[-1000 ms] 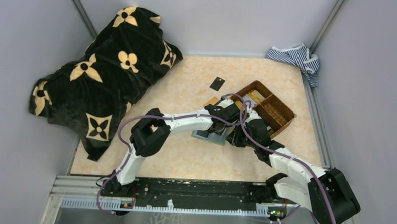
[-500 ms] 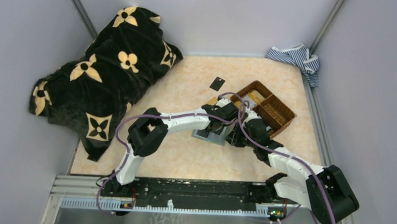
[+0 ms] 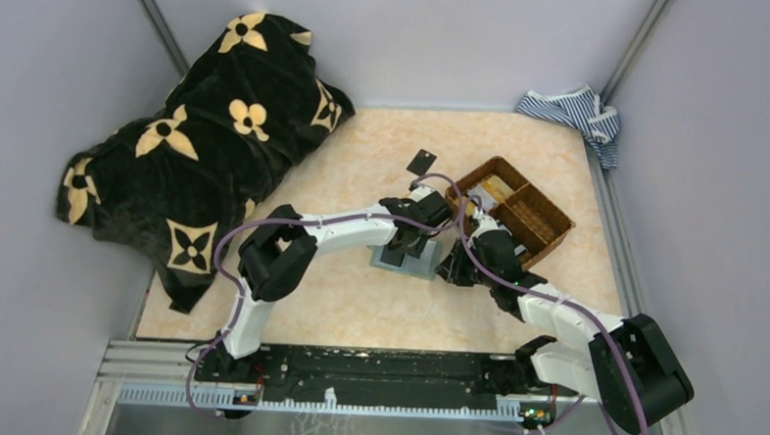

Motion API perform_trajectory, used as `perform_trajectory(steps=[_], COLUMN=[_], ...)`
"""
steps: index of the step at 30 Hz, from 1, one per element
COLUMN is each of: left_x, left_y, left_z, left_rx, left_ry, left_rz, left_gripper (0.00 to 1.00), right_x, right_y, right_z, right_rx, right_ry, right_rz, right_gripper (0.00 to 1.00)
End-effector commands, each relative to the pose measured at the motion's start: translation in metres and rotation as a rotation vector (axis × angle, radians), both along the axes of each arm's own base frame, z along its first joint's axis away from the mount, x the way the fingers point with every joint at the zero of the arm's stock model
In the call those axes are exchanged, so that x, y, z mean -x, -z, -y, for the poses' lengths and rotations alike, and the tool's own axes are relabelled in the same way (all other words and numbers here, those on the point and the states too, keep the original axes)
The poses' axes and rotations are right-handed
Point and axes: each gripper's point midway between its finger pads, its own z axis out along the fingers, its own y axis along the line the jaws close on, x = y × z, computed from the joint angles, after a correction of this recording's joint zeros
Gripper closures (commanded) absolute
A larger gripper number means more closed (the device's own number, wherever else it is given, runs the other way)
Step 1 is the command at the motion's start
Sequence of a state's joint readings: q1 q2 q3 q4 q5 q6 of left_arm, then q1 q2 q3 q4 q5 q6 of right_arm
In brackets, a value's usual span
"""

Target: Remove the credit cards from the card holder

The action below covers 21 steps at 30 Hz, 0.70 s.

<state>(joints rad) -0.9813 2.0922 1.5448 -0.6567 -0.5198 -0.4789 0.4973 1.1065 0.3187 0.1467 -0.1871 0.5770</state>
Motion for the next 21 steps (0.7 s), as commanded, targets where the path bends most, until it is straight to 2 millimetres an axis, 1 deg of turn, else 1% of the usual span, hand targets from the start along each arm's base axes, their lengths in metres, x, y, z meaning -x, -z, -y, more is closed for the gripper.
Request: perform_trajectory(steps=[1, 9, 13, 15, 18, 21], left_x=[0.002, 0.004, 0.005, 0.006, 0.006, 0.007], left_y=[0.0, 0.011, 0.014, 0.015, 0.017, 0.019], left_z=[-0.004, -0.004, -0.005, -0.005, -0.004, -0.002], left_rx=[0.013, -0.003, -0.01, -0.013, -0.011, -0.005], left_ry=[0.0, 0.01, 0.011, 0.012, 0.018, 0.025], left_rz=[-0.024, -0.049, -0.057, -0.06, -0.067, -0.076], left_gripper=[0.25, 0.35, 0.42, 0.48, 0.63, 0.69], right_x=[-0.008, -0.007, -0.008, -0.007, -0.007, -0.007], right_y=[-0.012, -0.009, -0.009, -0.008, -0.011, -0.019], right_z=[-0.008, -0.007, -0.009, -0.009, -0.01, -0.012], right_rx=[-0.033, -0.029, -0.036, -0.037, -0.045, -0.058], right_ry=[-0.015, -0.012, -0.015, -0.017, -0.022, -0.03], right_rz=[0.052, 0.047, 0.045, 0.042, 0.05, 0.063], right_gripper=[0.74, 0.75, 0.74, 0.75, 0.75, 0.75])
